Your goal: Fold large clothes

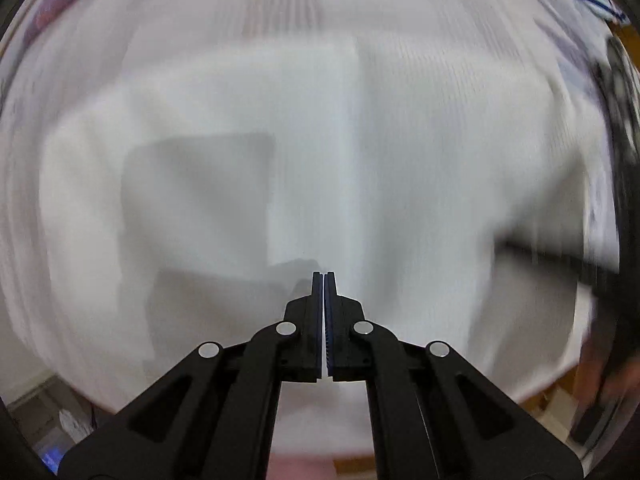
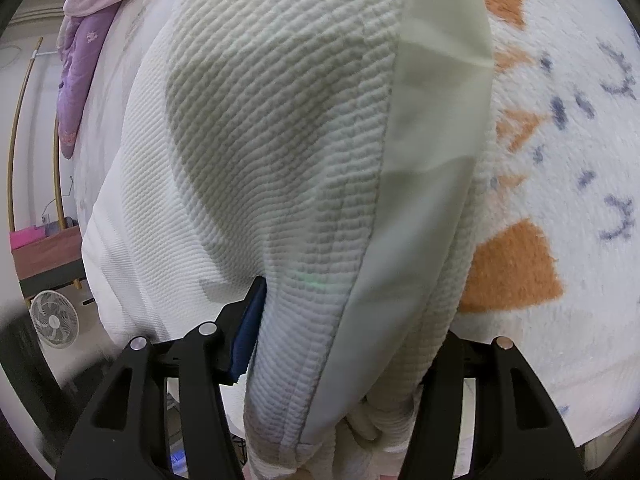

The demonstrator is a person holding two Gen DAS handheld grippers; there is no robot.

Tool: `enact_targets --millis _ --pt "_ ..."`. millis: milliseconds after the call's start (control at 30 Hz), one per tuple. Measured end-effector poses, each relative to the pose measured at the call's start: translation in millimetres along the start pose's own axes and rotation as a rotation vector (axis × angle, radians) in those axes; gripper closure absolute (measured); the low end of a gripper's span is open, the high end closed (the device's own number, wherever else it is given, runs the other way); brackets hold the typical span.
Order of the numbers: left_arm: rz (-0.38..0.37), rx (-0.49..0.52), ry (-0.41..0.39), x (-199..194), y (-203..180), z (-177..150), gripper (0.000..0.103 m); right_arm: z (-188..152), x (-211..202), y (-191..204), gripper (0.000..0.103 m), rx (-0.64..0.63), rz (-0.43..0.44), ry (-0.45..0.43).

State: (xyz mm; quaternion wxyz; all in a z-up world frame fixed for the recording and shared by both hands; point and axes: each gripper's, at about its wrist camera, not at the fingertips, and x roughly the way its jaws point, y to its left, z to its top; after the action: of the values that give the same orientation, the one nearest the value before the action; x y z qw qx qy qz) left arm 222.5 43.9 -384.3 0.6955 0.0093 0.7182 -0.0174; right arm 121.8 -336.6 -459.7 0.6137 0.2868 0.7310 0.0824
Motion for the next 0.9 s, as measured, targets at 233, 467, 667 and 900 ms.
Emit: enact_targets --millis 233,467,667,900 --pt "-0.005 0.014 0.013 35 11 138 0.1 2 0 -10 0.047 0.013 0.041 -0.01" --pt "-0.011 -0.027 0.109 6 -4 84 0.101 1 0 -18 0.046 0.049 0.075 0.005" --pt "0.019 -0.027 0.153 9 2 39 0.101 3 1 -14 0.046 0.005 0.052 0.037" --pt "0.004 -0.041 0.024 3 17 23 0.101 -7 -2 -18 0.048 -0.013 0.078 -0.03"
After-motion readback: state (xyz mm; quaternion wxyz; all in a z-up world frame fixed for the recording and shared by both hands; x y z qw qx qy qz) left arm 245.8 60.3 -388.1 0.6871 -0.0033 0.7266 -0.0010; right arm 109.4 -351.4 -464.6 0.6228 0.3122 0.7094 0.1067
